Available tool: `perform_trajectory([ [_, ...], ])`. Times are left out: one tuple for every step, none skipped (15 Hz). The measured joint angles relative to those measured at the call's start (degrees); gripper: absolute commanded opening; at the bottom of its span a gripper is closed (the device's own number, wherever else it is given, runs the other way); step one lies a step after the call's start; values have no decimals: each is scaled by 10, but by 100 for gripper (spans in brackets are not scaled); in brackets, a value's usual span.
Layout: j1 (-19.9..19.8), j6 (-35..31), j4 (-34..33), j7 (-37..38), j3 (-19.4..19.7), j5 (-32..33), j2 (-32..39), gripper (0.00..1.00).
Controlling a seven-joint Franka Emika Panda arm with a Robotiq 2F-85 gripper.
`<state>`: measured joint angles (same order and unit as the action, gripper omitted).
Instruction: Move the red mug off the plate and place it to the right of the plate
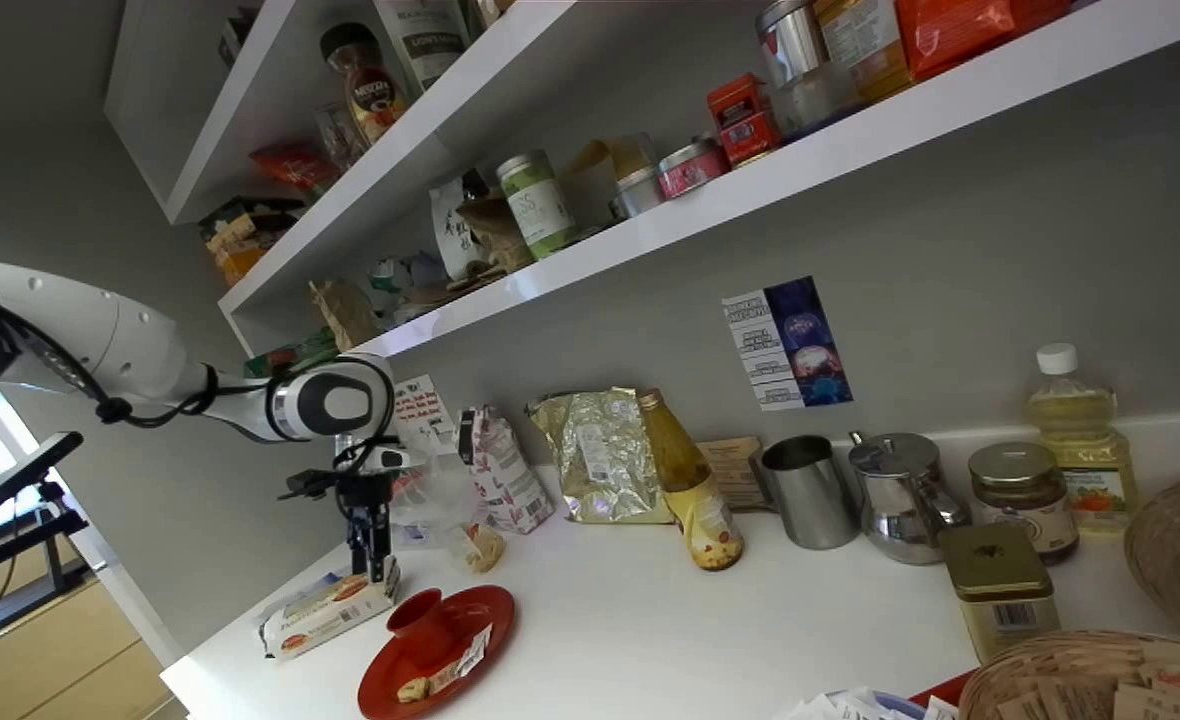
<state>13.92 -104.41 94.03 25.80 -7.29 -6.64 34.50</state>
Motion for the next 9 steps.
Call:
perform_trajectory([
  [-2, 0, 0, 0, 4, -1, 0, 100],
  [-3, 0, 0, 2, 9, -1, 1, 100],
  [-3, 0, 0, 4, 15, -1, 2, 100],
  [-3, 0, 0, 9, 20, -1, 4, 100],
  [-2, 0, -1, 15, 26, 1, 7, 100],
  [-2, 0, -1, 22, 31, 2, 10, 100],
  [-1, 0, -2, 28, 35, 3, 14, 100],
  [-1, 0, -3, 33, 39, 3, 19, 100],
  [-2, 0, -3, 36, 42, 3, 23, 100],
])
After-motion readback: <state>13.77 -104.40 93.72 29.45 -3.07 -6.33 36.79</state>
